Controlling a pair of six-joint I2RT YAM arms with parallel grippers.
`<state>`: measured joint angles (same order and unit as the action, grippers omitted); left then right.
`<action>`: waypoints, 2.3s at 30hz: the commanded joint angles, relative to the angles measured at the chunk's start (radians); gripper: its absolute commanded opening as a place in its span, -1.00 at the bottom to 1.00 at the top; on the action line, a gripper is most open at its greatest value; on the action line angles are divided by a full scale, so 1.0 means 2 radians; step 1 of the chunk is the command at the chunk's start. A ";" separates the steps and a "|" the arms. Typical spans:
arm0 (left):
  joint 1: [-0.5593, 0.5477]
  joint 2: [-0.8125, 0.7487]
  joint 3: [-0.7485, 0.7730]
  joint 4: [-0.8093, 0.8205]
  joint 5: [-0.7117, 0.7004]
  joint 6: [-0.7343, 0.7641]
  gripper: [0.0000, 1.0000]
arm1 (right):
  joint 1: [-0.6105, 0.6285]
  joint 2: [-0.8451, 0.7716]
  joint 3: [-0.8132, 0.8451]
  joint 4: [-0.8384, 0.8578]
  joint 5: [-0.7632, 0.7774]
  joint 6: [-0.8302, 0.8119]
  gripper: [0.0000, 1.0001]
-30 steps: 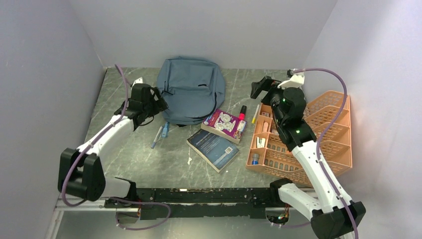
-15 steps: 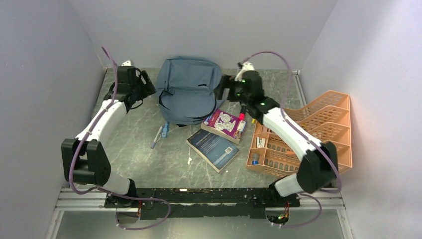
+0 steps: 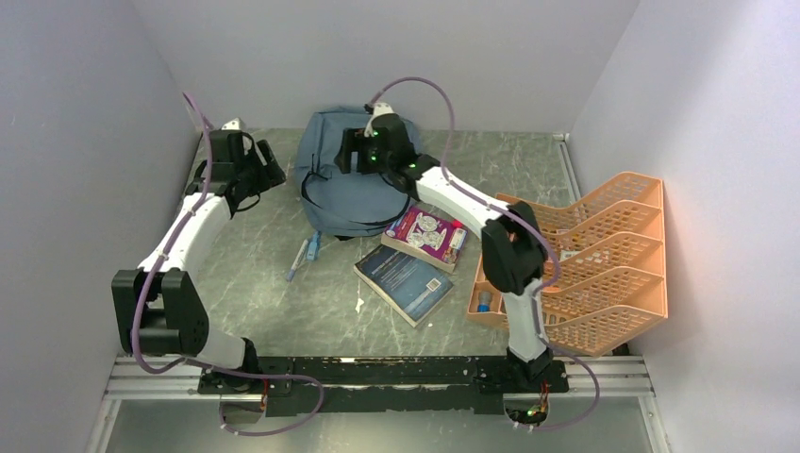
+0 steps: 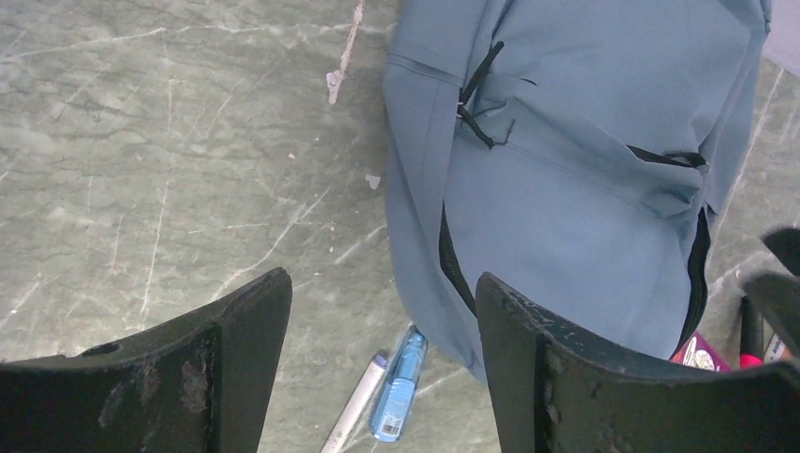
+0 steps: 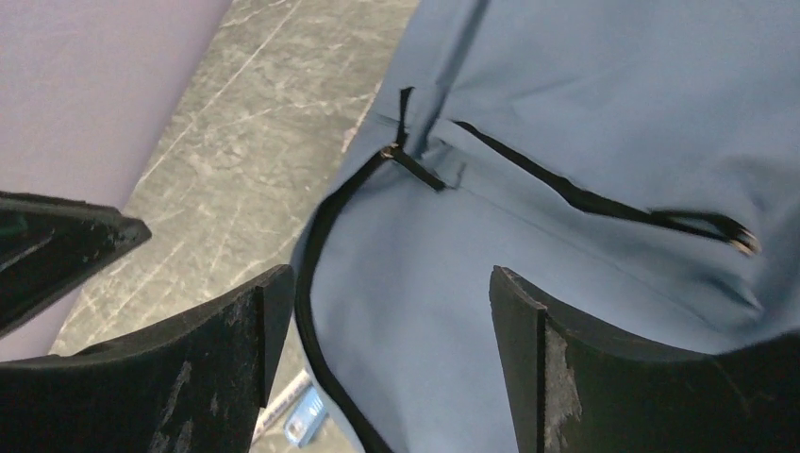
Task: Pack the student bag
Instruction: Unzip the student bag at the center of the board.
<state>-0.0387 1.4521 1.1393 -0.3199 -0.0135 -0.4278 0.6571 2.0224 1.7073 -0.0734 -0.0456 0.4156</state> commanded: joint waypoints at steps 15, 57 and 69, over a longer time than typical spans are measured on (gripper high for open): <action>-0.081 0.053 -0.046 0.036 0.040 -0.093 0.49 | 0.017 -0.010 -0.024 -0.003 0.052 -0.027 0.60; -0.199 0.168 0.066 0.007 -0.082 -0.265 -0.83 | 0.008 -0.382 -0.364 -0.006 0.188 -0.026 0.79; -0.133 0.184 0.319 -0.091 -0.055 -0.088 -0.90 | 0.007 -0.420 -0.379 -0.022 0.195 -0.028 0.79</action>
<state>-0.3580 1.8000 1.5124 -0.4786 -0.1162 -0.7971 0.6769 1.2121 0.9665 -0.1032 0.3164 0.3687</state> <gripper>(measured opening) 0.091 0.895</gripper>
